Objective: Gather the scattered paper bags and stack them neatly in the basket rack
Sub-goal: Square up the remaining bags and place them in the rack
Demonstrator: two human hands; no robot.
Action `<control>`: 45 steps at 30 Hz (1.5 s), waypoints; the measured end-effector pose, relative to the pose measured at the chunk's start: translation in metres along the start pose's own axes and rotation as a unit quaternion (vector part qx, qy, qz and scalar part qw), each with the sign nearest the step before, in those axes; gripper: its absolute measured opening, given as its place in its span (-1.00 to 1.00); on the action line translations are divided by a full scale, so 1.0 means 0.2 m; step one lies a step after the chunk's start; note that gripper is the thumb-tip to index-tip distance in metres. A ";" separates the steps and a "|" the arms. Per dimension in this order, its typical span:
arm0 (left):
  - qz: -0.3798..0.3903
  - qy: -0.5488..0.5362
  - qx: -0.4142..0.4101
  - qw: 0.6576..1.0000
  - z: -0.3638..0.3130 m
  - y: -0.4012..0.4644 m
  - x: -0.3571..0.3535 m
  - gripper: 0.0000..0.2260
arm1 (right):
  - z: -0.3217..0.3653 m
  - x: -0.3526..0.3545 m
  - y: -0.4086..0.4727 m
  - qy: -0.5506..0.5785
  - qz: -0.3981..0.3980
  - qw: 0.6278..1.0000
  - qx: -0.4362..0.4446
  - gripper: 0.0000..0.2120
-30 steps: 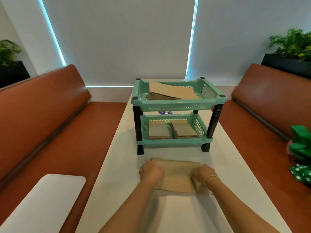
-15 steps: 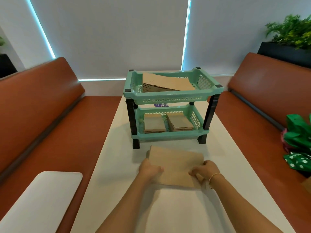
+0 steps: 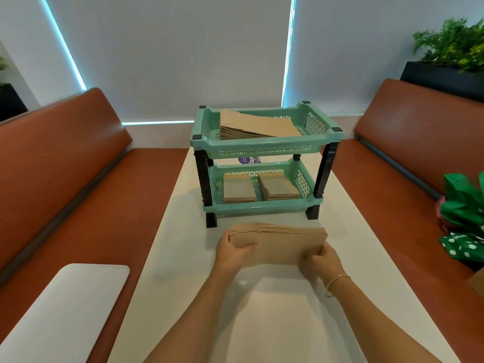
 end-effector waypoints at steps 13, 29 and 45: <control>0.062 0.320 -0.141 0.935 -0.32 0.02 -0.02 -0.69 | 0.46 0.15 0.04 0.009 0.037 0.991 0.130 -0.77; -0.011 -0.040 -0.081 0.996 -0.25 -0.03 -0.17 -0.62 | 0.34 -0.11 -0.09 -0.013 0.103 0.990 0.092 -0.56; 0.067 0.029 -0.057 0.996 -0.08 -0.01 -0.21 -0.42 | 0.19 -0.16 -0.06 -0.147 0.057 0.986 0.057 -0.77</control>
Point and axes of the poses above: each hand's wrist, its own y-axis towards the middle knuckle, its own x-axis out of the back of the hand, z = x × y, the point moved 8 cm from there along y, towards the middle knuckle, and after that the axes turned 5 degrees about y, right-handed, at the moved point
